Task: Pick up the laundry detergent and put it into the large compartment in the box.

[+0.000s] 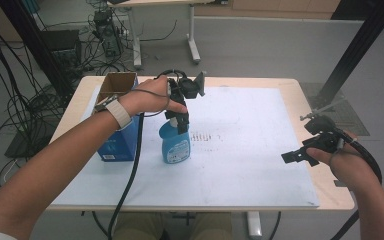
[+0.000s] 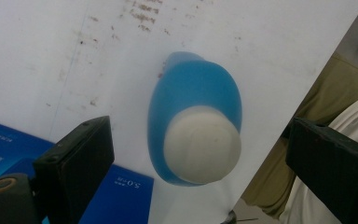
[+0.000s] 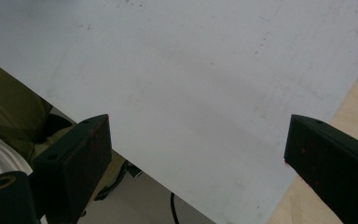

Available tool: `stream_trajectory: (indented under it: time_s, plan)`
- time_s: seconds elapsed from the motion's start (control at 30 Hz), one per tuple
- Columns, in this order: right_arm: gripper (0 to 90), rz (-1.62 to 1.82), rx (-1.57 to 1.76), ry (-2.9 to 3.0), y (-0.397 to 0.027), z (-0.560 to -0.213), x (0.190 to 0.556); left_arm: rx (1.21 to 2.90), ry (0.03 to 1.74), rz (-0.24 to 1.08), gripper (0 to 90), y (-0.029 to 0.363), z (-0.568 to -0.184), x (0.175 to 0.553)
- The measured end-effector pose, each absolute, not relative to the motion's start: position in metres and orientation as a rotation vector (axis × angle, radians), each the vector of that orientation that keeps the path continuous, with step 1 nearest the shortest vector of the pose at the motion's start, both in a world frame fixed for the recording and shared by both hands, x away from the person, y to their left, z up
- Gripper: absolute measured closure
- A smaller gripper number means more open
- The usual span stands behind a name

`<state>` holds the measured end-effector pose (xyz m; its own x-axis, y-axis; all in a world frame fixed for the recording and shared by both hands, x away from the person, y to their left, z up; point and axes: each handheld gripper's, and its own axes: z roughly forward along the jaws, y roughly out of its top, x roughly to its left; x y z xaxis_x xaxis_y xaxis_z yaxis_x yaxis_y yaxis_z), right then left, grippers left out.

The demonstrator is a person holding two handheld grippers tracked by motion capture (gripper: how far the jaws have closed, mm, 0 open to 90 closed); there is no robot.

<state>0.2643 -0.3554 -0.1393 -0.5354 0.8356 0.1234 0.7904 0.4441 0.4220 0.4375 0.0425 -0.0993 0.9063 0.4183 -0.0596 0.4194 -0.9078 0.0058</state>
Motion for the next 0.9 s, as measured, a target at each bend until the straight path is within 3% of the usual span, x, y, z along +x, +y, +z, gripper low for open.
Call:
stream_trajectory:
  time_s: [0.9]
  plan:
    - [7.5,0.669,1.458,2.58,-0.3556,-0.1394,0.2649,3.045,0.679,-0.092,8.1,0.0449,-0.0999,0.4387]
